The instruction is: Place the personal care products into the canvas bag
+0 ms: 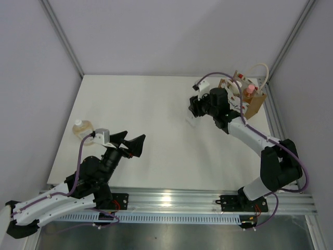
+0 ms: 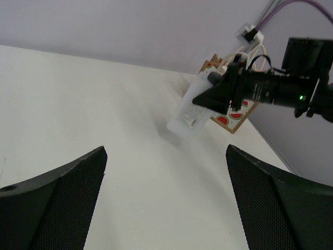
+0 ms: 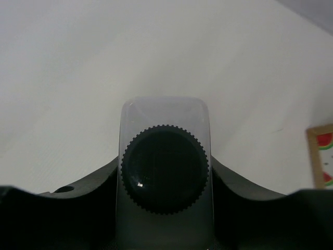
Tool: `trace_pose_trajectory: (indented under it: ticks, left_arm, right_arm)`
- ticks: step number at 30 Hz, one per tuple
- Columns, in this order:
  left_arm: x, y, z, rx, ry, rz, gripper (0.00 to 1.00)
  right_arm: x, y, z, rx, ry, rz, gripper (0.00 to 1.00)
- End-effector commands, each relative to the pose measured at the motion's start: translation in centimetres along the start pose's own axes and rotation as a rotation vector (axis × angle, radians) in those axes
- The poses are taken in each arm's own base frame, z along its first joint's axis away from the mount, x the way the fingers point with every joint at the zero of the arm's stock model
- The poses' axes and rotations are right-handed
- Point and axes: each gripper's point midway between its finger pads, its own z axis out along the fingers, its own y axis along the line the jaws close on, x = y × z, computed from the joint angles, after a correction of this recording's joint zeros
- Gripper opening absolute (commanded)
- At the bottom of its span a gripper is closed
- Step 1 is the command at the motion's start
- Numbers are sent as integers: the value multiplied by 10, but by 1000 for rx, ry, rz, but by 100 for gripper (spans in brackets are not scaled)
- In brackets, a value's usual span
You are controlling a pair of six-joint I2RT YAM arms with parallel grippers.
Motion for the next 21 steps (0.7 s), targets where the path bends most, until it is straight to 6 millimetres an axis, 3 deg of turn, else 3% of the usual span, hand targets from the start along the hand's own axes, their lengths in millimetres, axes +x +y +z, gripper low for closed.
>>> trace_pose_trajectory:
  ticks: [1, 3, 4, 7, 11, 16, 21]
  left_arm:
    - [-11, -4, 1, 8, -28, -32, 99]
    - [-11, -4, 0, 11, -30, -36, 99]
    - [-11, -4, 0, 11, -30, -37, 99]
    - [-9, -5, 0, 17, -25, -37, 99]
    - [-8, -6, 1, 20, -20, -34, 99]
    - [-6, -9, 2, 27, -8, -32, 99]
    - [-5, -14, 3, 47, 3, -32, 99]
  right_arm:
    - [-186, -41, -70, 142, -455, -149, 0]
    - [-200, -61, -83, 181, -469, -147, 0]
    - [-218, -67, -94, 197, -500, -172, 0]
    - [-233, -93, -111, 272, -512, -198, 0]
    - [-271, -131, -152, 377, -608, -218, 0]
    - [-290, -199, -194, 598, -626, -222, 0]
    - [-298, -235, -222, 649, -692, -246, 0]
